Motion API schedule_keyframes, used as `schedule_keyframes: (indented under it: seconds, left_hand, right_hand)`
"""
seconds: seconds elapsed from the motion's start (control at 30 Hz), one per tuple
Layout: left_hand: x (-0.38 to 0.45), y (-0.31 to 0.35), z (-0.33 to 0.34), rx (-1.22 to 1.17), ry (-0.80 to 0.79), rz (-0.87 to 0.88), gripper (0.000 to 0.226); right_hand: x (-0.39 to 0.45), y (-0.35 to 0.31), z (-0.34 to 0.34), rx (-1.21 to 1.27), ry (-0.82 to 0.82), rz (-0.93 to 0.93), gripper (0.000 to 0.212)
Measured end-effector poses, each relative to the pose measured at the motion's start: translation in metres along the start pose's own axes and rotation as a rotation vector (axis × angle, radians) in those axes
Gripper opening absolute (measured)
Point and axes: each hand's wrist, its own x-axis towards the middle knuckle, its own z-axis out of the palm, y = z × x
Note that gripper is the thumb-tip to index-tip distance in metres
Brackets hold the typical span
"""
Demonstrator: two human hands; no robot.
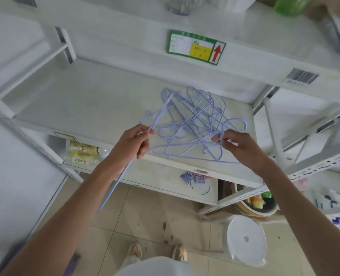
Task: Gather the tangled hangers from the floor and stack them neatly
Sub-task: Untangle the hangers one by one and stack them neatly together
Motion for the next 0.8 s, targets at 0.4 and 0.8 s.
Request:
schedule_keyframes:
  seconds: [0.4,0.8]
  left_hand:
    - [0.001,0.011,0.082,-0.078,-0.099,-0.066,0.012]
    - [0.008,0.003,0.136,-0.183,-0.001,-0.101,0.017]
  right_hand:
    - [0.028,0.004,-0.012,0.231,-0.07,-0.174,0.015]
    - [0.039,0.008,0.041,0.287,0.183,-0.082,0.024]
